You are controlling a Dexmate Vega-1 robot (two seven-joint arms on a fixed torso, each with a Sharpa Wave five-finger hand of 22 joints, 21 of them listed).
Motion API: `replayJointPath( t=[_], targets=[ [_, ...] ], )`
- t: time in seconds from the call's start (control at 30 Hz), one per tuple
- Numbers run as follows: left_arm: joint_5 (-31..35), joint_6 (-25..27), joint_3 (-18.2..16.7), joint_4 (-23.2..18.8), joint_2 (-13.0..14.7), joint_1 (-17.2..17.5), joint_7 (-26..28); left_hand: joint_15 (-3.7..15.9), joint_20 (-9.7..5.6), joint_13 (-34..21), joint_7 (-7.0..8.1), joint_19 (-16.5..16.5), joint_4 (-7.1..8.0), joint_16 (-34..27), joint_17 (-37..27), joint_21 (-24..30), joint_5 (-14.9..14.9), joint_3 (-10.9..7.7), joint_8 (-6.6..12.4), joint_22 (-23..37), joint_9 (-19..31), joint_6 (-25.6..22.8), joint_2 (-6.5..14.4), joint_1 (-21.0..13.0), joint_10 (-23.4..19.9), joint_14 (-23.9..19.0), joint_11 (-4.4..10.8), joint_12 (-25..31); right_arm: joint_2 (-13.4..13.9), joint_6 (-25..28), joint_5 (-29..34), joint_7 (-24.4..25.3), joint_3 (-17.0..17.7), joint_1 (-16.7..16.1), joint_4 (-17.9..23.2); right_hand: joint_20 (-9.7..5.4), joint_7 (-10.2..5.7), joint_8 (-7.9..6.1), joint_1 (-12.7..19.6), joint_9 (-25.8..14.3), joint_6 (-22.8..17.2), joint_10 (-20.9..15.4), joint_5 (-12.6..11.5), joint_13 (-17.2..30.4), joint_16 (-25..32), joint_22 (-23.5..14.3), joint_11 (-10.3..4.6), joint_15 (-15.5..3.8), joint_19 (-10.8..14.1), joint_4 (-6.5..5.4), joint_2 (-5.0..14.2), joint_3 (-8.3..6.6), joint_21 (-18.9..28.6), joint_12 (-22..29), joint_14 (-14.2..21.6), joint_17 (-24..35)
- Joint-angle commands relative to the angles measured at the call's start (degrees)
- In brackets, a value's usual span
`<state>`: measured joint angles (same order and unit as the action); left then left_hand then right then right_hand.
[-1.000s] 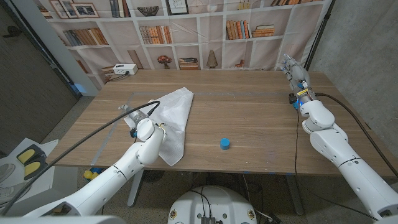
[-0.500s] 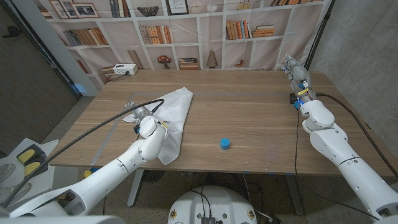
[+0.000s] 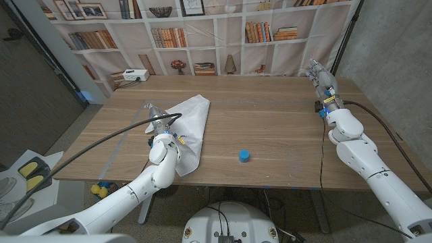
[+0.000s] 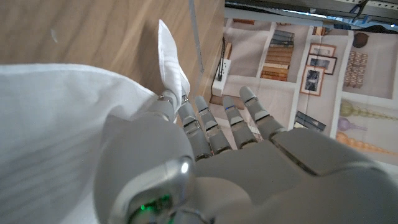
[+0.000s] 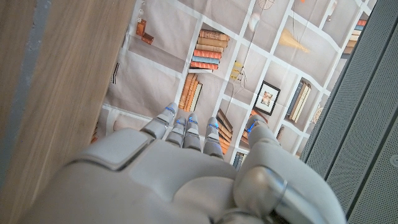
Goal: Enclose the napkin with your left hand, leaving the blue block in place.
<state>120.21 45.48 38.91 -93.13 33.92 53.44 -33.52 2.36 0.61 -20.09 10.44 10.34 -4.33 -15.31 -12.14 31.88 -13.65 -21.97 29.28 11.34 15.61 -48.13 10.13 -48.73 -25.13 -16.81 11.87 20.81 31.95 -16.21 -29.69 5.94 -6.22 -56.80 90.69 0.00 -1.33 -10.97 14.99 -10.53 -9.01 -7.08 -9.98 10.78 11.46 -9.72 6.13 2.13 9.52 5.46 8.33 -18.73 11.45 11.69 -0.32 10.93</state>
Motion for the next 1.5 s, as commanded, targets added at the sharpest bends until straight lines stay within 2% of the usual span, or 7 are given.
replayJointPath(
  t=[0.03, 0.27, 0.5, 0.87, 1.23, 1.5],
  targets=[
    [0.2, 3.6, -2.6, -5.8, -0.2, 3.8, 19.7, 9.64, 0.20, -0.3, 2.06, 0.5, 0.17, -0.1, -0.3, 0.4, 0.1, -0.55, 0.35, 0.1, 0.4, -2.2, -0.1, -0.4, -0.5, -0.2, 0.01, 0.2, 0.1, -0.7, -0.4, 0.0, 0.6, -1.0, 0.7, 0.27, -0.23, -0.04, -0.1, -0.2, -0.5, -0.5, -0.3, 0.3, 0.0, -0.3, 0.19, 0.16, 0.5, -0.36, -0.14, 0.03, -0.1, -0.1, 0.3, 0.1],
    [-0.7, -0.5, -3.4, -9.3, 0.2, 4.5, 22.5, 9.61, -0.05, -0.4, 2.12, 0.4, 0.20, 0.1, -0.4, 0.4, 0.0, -0.54, 0.78, 0.1, 0.7, -2.4, -0.4, -0.3, -0.4, 0.2, 0.01, 0.0, 0.1, -1.4, -0.4, 0.4, 1.2, -2.1, 1.6, 0.29, -0.23, -0.05, -0.1, -0.2, -0.5, -0.6, -0.3, 0.3, 0.0, -0.3, 0.24, 0.16, 0.5, -0.36, -0.13, 0.04, -0.1, -0.1, 0.3, 0.0],
    [-3.6, -5.2, -3.0, -11.3, 0.5, 3.5, 23.7, 9.74, -0.57, -0.5, 2.18, 0.5, -0.09, 0.3, -0.4, 0.5, 0.0, -0.52, 1.55, 0.0, 1.0, -3.2, -1.1, -0.3, -1.0, 0.2, 0.13, 0.0, 0.3, -1.9, -0.3, 0.9, 1.7, -3.2, 2.5, 0.30, -0.24, -0.05, 0.0, -0.2, -0.5, -0.6, -0.3, 0.3, 0.0, -0.3, 0.06, 0.20, 0.5, -0.34, -0.14, 0.04, -0.1, -0.1, 0.4, 0.0],
    [-9.2, -13.3, 0.3, -9.8, 0.6, -1.8, 24.3, 9.55, -1.30, -0.7, 2.35, 0.9, -0.97, 0.3, -0.2, 0.7, 0.2, -0.41, 2.47, -0.1, 1.1, -4.6, -2.3, -0.7, -2.3, -0.4, 0.19, -0.1, 0.4, -2.4, -0.3, 1.5, 2.2, -4.4, 3.2, 0.40, -0.24, -0.05, 0.0, -0.2, -0.6, -0.6, -0.3, 0.3, 0.0, -0.3, 0.09, 0.28, 0.5, -0.32, -0.14, 0.04, -0.1, -0.1, 0.4, 0.0],
    [-15.0, -20.5, 4.7, -8.7, 2.1, -7.1, 27.5, 9.51, -1.48, -0.7, 2.43, 1.2, -1.98, 0.2, -0.1, 0.7, 0.1, -0.11, 2.03, -0.2, -0.7, -6.4, -3.4, -1.2, -3.8, -1.0, 0.19, -0.5, 0.5, -2.8, -0.2, 2.6, 3.1, -6.0, 4.1, 0.44, -0.23, -0.06, 0.0, -0.2, -0.6, -0.6, -0.3, 0.3, 0.0, -0.3, 0.14, 0.27, 0.5, -0.33, -0.15, 0.07, -0.1, -0.1, 0.5, 0.0],
    [-17.7, -26.4, 7.6, -9.1, 2.8, -9.9, 24.8, 9.65, -1.76, -0.7, 2.43, 1.5, -2.26, 0.2, 0.0, 0.7, 0.1, -0.13, 1.88, -0.3, -1.2, -7.0, -3.4, -1.5, -4.1, -1.3, 0.13, -0.6, 0.3, -3.2, -0.3, 2.8, 3.3, -6.3, 3.8, 0.47, -0.22, -0.06, 0.0, -0.2, -0.6, -0.7, -0.3, 0.3, 0.0, -0.3, 0.21, 0.32, 0.6, -0.32, -0.16, 0.09, -0.1, 0.0, 0.5, 0.0]
  ],
)
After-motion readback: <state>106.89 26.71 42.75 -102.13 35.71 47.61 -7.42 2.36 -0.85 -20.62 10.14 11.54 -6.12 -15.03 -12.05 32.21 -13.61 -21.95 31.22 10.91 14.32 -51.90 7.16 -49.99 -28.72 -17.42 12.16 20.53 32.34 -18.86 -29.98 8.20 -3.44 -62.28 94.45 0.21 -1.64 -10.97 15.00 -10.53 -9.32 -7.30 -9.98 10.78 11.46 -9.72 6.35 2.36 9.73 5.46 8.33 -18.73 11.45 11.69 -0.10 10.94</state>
